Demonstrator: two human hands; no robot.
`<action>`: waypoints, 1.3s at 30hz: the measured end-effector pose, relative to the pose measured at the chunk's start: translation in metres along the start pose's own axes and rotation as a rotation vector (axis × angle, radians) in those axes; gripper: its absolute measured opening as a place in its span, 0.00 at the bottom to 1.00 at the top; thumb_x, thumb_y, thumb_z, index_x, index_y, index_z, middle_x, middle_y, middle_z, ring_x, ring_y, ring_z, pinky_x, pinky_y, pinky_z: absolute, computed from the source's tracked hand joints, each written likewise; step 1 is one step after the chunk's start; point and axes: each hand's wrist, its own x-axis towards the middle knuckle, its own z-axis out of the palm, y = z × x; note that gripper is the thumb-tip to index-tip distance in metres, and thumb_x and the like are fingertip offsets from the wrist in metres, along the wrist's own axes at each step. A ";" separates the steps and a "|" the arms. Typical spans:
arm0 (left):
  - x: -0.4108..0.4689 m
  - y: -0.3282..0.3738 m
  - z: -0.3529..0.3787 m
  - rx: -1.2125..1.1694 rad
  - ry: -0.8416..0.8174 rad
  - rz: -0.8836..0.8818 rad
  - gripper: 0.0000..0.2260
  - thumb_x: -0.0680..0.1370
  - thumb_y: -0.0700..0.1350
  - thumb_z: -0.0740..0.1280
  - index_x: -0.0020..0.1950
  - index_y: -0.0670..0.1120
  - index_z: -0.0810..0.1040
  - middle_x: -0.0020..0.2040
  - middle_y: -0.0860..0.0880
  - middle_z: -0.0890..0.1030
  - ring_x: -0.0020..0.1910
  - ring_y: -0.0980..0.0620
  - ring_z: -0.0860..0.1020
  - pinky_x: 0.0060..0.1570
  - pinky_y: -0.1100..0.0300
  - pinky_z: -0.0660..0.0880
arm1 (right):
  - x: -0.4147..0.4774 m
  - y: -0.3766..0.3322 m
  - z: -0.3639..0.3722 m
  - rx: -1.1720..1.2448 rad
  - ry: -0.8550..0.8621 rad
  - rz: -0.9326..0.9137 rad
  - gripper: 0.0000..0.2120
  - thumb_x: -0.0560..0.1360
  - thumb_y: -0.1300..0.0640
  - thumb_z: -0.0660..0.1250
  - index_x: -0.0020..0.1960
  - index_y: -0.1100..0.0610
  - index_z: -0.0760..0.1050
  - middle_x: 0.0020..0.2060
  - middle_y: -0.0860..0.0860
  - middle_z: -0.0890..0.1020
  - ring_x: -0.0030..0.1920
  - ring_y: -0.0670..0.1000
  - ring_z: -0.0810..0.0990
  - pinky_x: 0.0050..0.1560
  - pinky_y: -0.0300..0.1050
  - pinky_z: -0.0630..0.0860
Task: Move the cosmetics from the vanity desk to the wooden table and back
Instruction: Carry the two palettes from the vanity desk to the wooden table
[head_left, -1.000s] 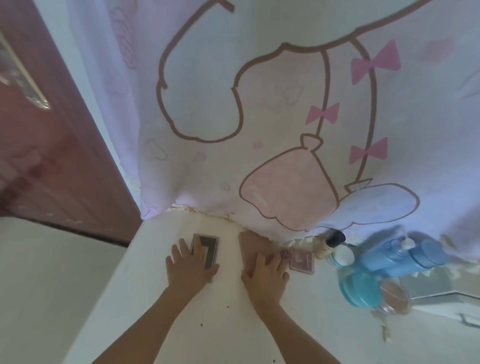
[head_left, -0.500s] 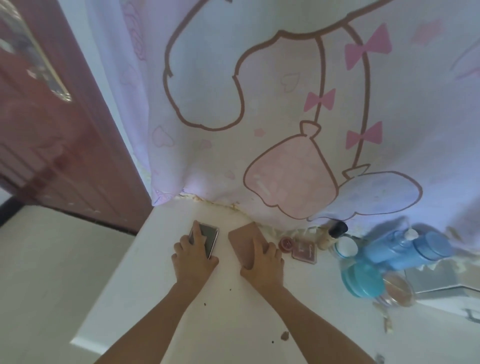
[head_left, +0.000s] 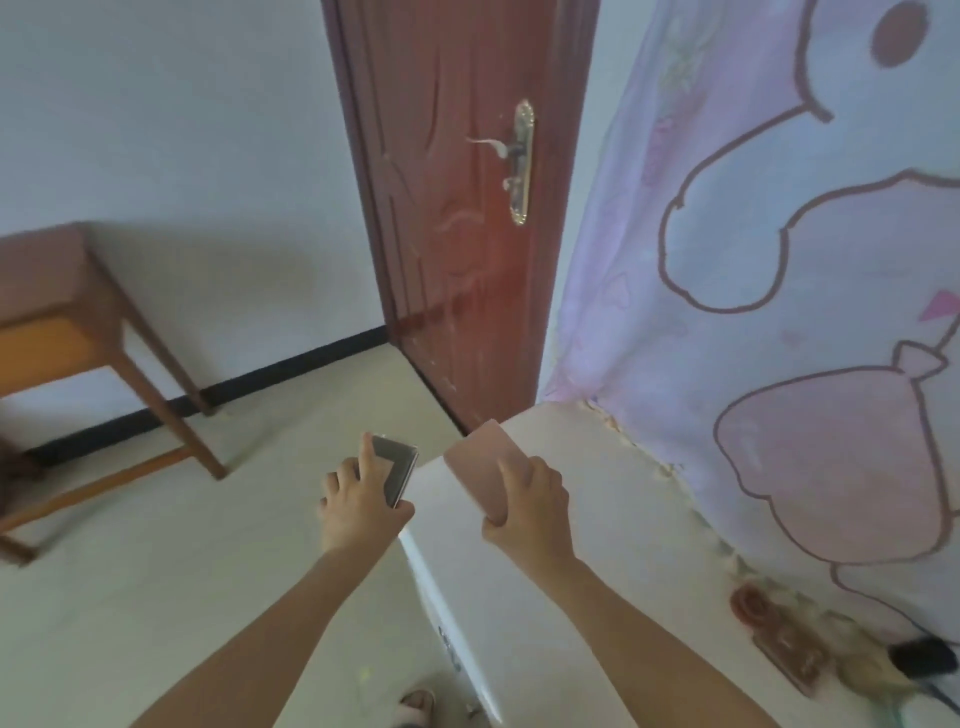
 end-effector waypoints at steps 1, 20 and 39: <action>-0.006 -0.013 -0.010 -0.026 0.026 -0.036 0.40 0.70 0.48 0.68 0.74 0.48 0.47 0.66 0.43 0.66 0.62 0.41 0.64 0.59 0.48 0.66 | 0.000 -0.013 0.000 0.017 -0.023 -0.047 0.33 0.48 0.55 0.76 0.49 0.54 0.66 0.37 0.55 0.74 0.35 0.55 0.74 0.31 0.45 0.72; -0.145 -0.246 -0.211 -0.100 0.511 -0.548 0.35 0.69 0.50 0.68 0.72 0.46 0.55 0.62 0.40 0.71 0.60 0.41 0.67 0.55 0.50 0.69 | -0.042 -0.318 0.018 0.072 -0.211 -0.776 0.29 0.69 0.49 0.67 0.68 0.55 0.63 0.62 0.57 0.64 0.61 0.59 0.62 0.60 0.48 0.62; -0.278 -0.452 -0.304 -0.101 0.693 -0.737 0.35 0.69 0.51 0.67 0.71 0.49 0.55 0.59 0.43 0.73 0.58 0.44 0.69 0.44 0.57 0.66 | -0.153 -0.540 0.069 0.031 -0.195 -1.105 0.31 0.71 0.45 0.68 0.69 0.52 0.60 0.64 0.56 0.64 0.62 0.54 0.64 0.61 0.45 0.66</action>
